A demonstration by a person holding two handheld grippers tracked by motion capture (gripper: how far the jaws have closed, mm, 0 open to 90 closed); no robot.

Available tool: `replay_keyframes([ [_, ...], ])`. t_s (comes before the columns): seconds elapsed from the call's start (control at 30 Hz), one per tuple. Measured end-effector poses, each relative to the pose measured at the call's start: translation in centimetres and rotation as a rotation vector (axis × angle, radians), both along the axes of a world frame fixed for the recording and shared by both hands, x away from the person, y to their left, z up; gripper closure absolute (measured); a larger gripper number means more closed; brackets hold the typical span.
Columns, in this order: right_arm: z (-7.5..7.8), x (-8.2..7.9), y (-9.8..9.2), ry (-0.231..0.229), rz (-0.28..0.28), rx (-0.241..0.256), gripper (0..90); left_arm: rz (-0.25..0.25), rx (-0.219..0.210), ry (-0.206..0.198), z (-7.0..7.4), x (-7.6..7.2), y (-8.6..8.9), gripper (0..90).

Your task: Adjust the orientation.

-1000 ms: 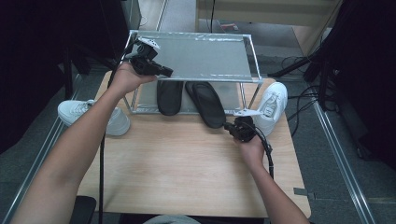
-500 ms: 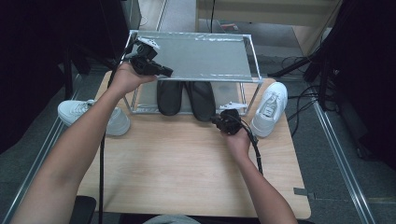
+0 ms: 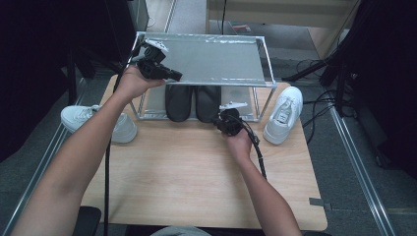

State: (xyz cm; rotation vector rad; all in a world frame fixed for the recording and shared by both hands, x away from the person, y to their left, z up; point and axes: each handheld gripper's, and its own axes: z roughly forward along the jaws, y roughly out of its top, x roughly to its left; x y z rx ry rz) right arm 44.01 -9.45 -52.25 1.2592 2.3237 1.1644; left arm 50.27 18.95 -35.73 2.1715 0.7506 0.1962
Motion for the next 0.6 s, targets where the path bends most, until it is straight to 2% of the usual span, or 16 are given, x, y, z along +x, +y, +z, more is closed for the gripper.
replay_keyframes([
  [0.2, -0.1, 0.5, 1.4, 0.002, 0.023, 0.012, 90.0, 0.0, -0.008, 0.006, 0.0, 0.0, 0.1, 90.0],
  [0.37, 0.0, 0.2, 1.3, 0.016, 0.028, 0.023, 90.0, 0.004, -0.006, 0.004, 0.0, 0.0, 0.1, 89.5],
  [0.47, 0.7, -0.7, 0.7, 0.01, 0.055, 0.043, 90.0, 0.011, -0.018, 0.015, 0.1, 0.1, 0.3, 84.9],
  [0.5, 1.0, -1.1, 0.5, 0.003, 0.061, 0.05, 89.2, 0.015, -0.027, 0.03, 0.2, 0.2, 0.5, 83.2],
  [0.6, 1.8, -2.2, -0.3, -0.011, 0.082, 0.06, 85.6, 0.048, -0.033, 0.044, 0.7, 0.4, 0.9, 77.0],
])
